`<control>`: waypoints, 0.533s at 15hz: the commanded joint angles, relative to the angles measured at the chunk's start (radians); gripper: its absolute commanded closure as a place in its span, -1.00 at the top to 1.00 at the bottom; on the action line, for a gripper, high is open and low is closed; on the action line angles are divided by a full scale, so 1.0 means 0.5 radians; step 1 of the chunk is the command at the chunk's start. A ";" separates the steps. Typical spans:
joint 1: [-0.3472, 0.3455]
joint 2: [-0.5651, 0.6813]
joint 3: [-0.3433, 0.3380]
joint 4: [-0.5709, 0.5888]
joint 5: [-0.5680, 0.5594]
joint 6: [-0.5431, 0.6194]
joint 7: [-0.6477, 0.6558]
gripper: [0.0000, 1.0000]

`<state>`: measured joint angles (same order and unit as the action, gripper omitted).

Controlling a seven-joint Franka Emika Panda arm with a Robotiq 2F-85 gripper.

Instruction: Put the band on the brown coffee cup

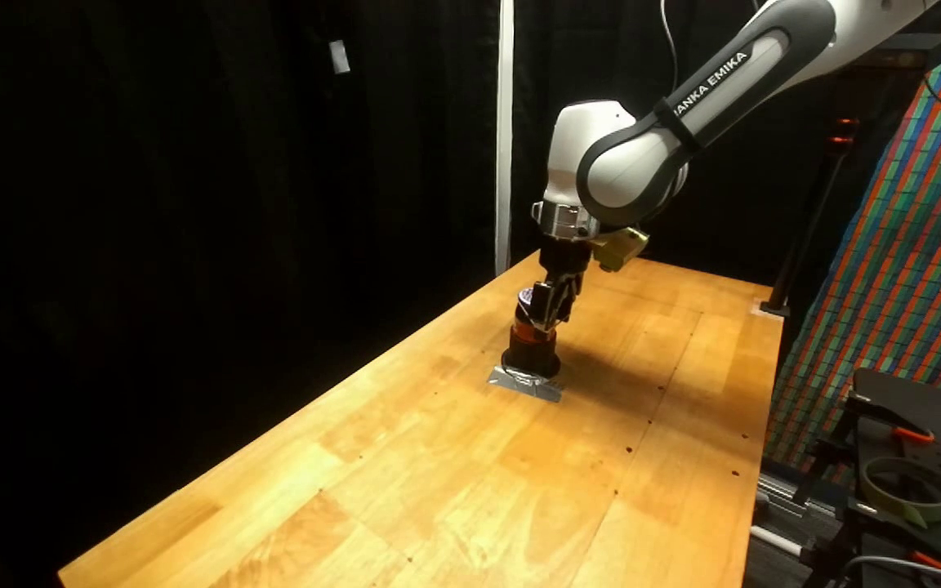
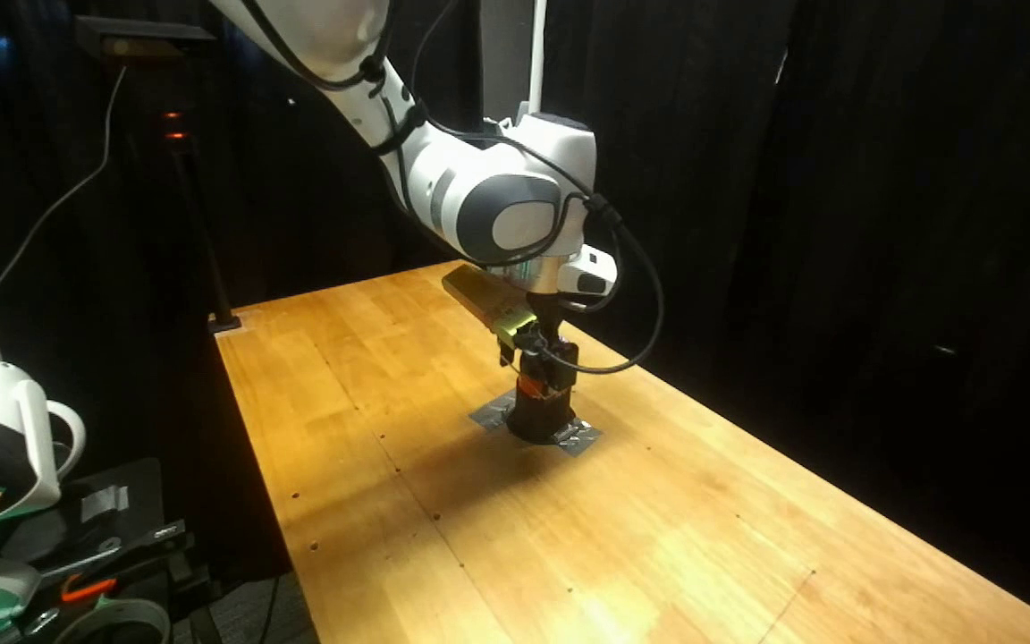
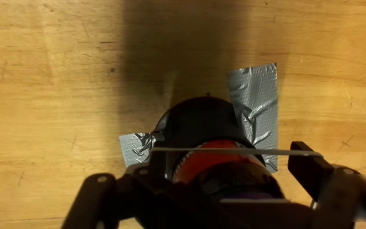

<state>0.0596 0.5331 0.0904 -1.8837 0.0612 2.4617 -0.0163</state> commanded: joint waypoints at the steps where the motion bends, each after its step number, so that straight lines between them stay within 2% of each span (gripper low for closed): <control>1: 0.025 -0.048 -0.033 -0.101 -0.018 0.090 0.052 1.00; 6: 0.004 -0.175 -0.041 -0.297 0.002 0.273 0.061 1.00; 7: 0.002 -0.201 -0.042 -0.343 0.003 0.320 0.062 0.50; 8: -0.005 -0.242 -0.034 -0.421 0.012 0.394 0.048 0.46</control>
<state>0.0607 0.4967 0.0763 -1.9624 0.0611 2.5731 0.0018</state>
